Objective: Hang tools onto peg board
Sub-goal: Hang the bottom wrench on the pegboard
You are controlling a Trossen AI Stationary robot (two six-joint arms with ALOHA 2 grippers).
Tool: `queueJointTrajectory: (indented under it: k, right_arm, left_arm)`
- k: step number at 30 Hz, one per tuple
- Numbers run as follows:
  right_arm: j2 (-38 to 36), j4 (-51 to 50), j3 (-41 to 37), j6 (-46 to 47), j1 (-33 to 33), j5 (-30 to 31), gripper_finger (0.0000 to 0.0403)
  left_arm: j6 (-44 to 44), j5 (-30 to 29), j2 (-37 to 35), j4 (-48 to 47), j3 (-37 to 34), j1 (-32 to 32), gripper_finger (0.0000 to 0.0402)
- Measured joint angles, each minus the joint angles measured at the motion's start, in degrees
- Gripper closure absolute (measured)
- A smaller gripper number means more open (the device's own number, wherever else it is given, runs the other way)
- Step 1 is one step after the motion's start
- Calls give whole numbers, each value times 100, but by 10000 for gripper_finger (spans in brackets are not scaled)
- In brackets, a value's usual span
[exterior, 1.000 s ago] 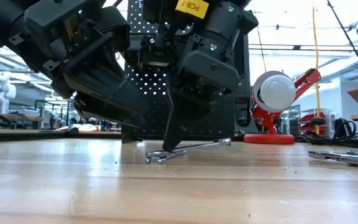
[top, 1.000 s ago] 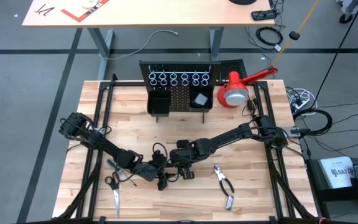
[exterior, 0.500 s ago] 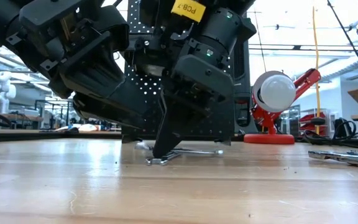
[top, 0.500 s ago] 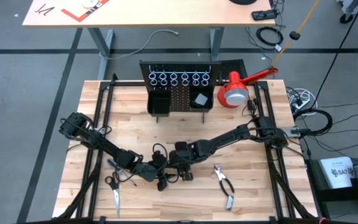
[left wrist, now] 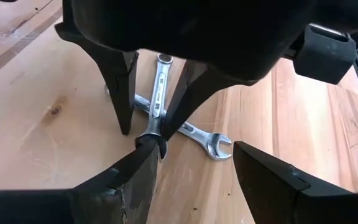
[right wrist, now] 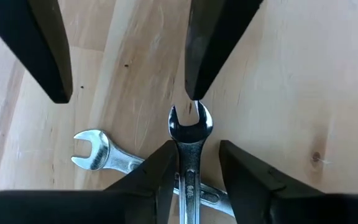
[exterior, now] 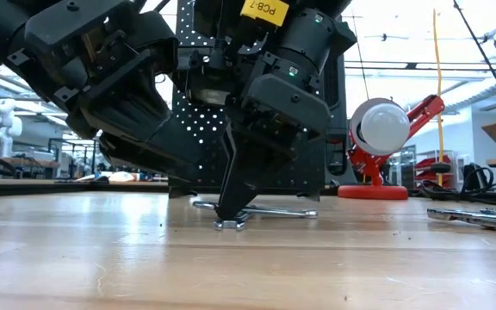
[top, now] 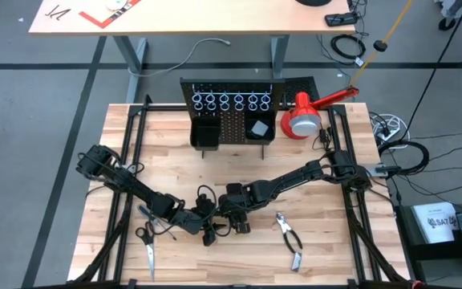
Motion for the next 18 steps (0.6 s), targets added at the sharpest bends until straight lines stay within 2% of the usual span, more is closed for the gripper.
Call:
queueJointTrajectory:
  k: [10, 18]
  right_arm:
    - [40, -11, -2, 0, -4, 17, 376]
    - [38, 137, -15, 2, 32, 188, 378]
  left_arm:
    - [-2, -4, 0, 2, 0, 0, 183]
    - [-2, -11, 0, 4, 0, 0, 183]
